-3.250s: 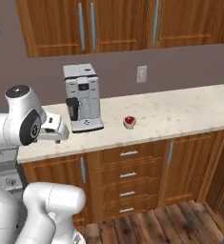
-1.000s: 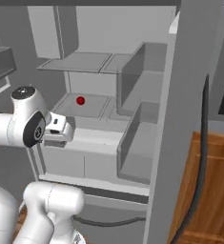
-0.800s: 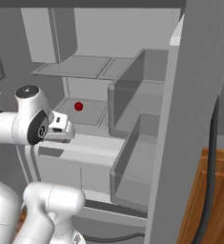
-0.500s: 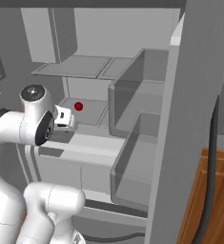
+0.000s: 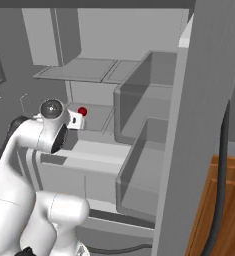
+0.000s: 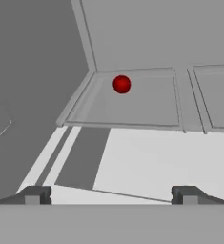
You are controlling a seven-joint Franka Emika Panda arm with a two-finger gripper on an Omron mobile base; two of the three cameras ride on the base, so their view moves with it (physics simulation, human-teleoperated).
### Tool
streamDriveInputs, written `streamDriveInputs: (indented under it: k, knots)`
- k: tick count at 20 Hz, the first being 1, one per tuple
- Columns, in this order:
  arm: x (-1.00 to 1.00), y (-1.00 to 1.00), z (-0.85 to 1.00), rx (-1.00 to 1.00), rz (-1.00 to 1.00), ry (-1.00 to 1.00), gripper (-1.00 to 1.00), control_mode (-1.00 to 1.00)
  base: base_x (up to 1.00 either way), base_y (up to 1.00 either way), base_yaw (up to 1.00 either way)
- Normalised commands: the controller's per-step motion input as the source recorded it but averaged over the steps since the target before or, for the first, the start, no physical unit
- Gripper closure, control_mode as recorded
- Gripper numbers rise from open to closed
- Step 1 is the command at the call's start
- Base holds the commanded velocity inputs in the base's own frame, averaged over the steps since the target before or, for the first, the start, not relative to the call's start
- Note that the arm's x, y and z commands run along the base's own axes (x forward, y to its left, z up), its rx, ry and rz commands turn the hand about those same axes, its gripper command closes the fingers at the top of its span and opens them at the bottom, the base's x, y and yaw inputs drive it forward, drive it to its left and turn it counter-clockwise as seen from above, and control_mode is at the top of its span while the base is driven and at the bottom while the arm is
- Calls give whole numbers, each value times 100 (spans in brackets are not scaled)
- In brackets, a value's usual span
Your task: Open the fridge, remove the apple, lime, and steak, and place them on any counter.
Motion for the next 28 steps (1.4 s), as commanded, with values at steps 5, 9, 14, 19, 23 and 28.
streamDriveInputs:
  k: [5, 9, 14, 19, 23, 28]
  knots:
    - [100, 48, 0, 0, 0, 8, -100, -100, 0, 0, 0]
    - [100, 21, 0, 0, 0, 6, -100, -100, 0, 0, 0]
    - [82, 0, -12, 0, 0, 0, -100, -100, 0, 0, 0]
    - [41, 0, -38, 0, 0, 0, -100, -100, 0, 0, 0]
    - [58, 0, -13, 0, 0, -1, -100, -100, 0, 0, 0]
    - [62, 0, -16, 0, 0, 0, -100, -100, 0, 0, 0]
